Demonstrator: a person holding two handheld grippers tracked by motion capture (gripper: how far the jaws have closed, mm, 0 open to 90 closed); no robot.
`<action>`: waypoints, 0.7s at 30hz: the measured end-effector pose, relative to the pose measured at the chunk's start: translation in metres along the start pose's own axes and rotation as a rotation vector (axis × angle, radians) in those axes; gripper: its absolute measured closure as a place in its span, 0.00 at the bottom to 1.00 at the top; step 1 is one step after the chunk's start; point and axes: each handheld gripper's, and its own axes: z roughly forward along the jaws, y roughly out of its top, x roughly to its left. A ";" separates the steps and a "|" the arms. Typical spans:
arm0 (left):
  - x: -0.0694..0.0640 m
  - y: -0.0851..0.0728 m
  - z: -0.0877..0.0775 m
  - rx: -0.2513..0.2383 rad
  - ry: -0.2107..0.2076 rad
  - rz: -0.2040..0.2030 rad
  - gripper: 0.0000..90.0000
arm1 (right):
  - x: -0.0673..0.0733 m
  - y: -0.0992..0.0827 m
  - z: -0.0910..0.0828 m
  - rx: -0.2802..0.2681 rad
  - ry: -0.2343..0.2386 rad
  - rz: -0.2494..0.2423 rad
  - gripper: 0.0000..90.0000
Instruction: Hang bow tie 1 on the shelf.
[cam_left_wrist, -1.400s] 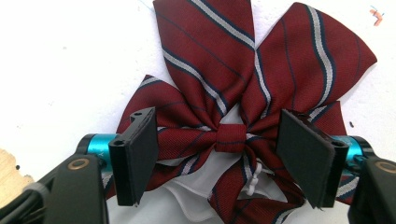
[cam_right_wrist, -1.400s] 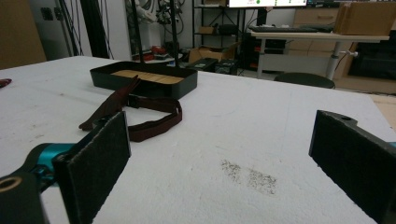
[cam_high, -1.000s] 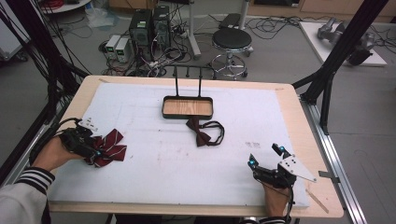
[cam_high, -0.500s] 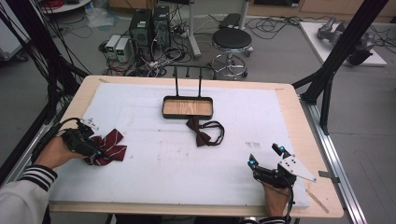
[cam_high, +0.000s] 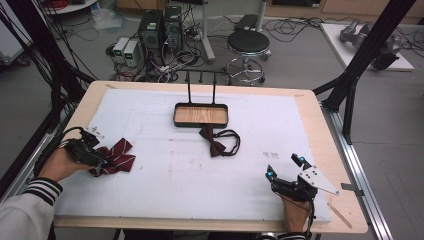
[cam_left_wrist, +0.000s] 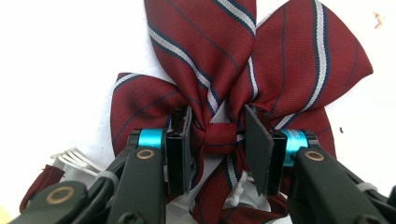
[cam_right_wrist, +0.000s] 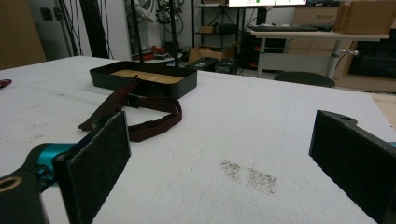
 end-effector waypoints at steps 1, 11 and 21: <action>0.000 0.000 0.000 -0.001 -0.001 0.001 0.71 | 0.000 0.000 0.000 0.000 0.000 0.000 0.05; -0.003 0.000 -0.001 -0.006 0.014 0.028 0.72 | 0.000 0.000 0.000 0.000 0.001 0.002 0.05; -0.005 0.000 -0.009 -0.069 0.033 0.044 0.72 | 0.000 0.000 0.000 0.001 0.000 -0.002 0.05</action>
